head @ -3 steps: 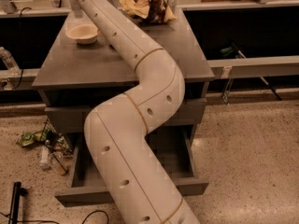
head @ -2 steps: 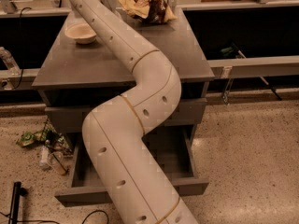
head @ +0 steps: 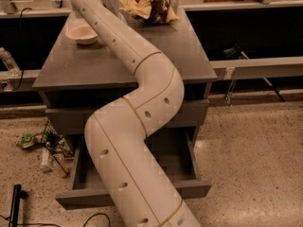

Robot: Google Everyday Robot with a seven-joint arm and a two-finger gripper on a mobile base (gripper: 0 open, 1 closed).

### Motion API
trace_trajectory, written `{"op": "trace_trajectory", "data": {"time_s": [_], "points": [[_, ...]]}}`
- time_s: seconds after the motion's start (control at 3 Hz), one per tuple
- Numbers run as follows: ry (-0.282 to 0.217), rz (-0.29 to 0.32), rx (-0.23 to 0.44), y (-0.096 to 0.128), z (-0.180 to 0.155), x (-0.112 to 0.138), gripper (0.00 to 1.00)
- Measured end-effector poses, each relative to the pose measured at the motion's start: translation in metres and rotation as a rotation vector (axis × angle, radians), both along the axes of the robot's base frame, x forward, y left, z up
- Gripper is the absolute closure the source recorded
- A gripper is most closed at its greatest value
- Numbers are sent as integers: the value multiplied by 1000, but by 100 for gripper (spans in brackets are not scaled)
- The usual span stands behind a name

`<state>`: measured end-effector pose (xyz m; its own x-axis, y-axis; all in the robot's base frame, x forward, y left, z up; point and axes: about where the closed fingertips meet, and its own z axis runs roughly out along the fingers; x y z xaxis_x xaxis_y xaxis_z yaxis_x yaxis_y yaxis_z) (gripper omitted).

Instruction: Place rxbar blueberry into middle drawer

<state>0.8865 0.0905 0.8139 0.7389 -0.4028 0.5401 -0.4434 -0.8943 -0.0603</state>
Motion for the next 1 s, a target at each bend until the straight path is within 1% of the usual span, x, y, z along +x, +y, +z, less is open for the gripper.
{"op": "trace_trajectory", "data": {"time_s": [0.33,0.67,1.0], "points": [[0,0,0,0,8,-1,71],[0,0,0,-2,16,-7,99],[0,0,0,-2,17,-8,100]]}}
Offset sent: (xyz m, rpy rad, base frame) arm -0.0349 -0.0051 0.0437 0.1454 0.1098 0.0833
